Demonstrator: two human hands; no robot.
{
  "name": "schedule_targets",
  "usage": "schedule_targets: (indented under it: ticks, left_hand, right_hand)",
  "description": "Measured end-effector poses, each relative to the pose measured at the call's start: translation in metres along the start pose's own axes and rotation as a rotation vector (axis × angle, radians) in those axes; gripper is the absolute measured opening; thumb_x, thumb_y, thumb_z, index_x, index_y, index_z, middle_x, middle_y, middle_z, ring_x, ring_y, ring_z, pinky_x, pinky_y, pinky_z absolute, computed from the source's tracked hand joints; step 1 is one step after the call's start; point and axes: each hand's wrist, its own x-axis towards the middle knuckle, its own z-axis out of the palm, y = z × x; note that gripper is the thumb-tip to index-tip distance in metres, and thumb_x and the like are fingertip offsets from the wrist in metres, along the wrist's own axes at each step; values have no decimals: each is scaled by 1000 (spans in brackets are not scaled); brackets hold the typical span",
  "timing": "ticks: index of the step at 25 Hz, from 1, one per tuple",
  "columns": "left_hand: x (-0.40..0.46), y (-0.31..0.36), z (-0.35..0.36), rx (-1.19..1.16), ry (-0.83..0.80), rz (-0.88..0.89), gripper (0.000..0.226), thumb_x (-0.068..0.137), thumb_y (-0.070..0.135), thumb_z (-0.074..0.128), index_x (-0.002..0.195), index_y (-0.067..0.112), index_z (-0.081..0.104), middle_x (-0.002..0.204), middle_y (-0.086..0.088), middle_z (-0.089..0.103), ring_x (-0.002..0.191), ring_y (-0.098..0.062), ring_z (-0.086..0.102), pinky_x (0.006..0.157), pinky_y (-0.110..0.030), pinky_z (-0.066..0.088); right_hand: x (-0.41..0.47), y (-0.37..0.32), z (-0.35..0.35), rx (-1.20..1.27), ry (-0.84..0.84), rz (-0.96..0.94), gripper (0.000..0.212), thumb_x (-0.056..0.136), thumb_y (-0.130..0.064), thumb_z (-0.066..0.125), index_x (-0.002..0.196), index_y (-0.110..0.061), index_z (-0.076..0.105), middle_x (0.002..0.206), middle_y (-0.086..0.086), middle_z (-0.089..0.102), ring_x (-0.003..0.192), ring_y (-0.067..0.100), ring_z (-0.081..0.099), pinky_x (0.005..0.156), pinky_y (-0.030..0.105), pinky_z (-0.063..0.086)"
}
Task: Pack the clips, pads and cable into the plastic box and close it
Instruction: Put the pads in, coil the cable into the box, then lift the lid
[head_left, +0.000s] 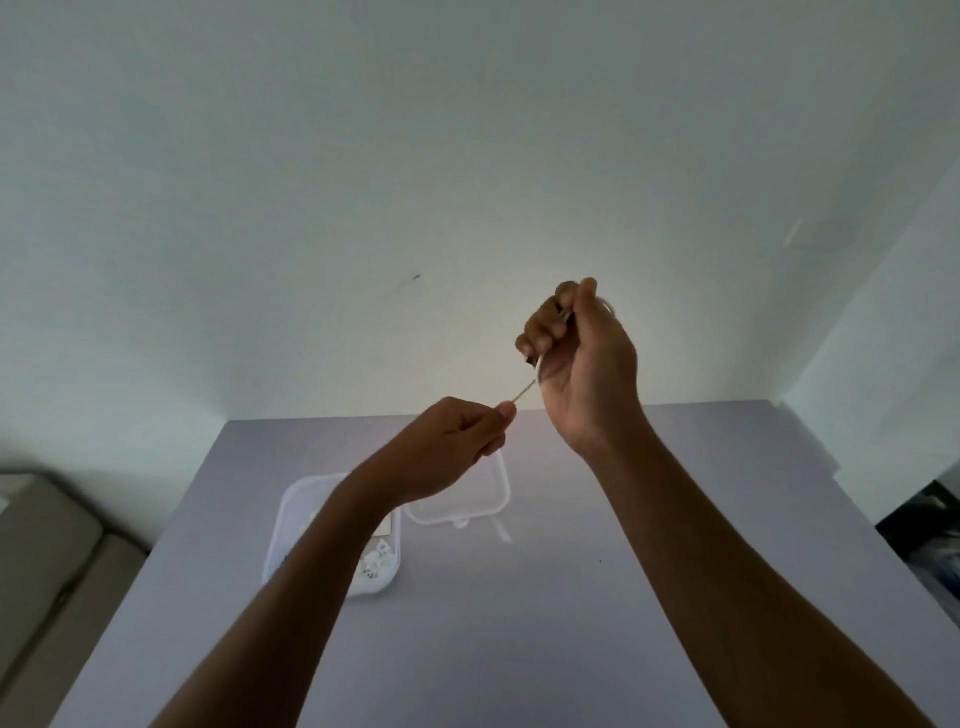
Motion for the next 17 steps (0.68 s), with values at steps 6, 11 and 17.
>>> schedule_targets:
  ticks: [6, 11, 17]
  left_hand:
    - [-14, 7, -51, 59, 70, 18, 50, 95, 48, 51, 62, 12, 60, 49, -3, 35, 46, -16, 30, 48, -23, 26]
    - [-8, -11, -57, -159, 197, 42, 43, 94, 45, 51, 66, 13, 56, 53, -8, 32, 45, -17, 26, 46, -26, 24]
    - [-24, -31, -25, 49, 47, -37, 47, 102, 42, 38, 62, 18, 43, 51, 11, 36, 46, -5, 29, 50, -22, 28]
  right_hand:
    - [-18, 44, -25, -1281, -127, 225, 50, 103, -47, 32, 79, -8, 53, 64, 4, 57, 54, 15, 51, 58, 37, 44]
    - [-38, 27, 1, -40, -464, 793, 53, 101, -54, 28, 65, -17, 39, 51, -3, 23, 43, 11, 21, 44, 24, 21]
    - [-1, 27, 33, 148, -16, 69, 43, 105, -42, 30, 71, -18, 42, 58, -2, 30, 51, 13, 29, 51, 26, 30]
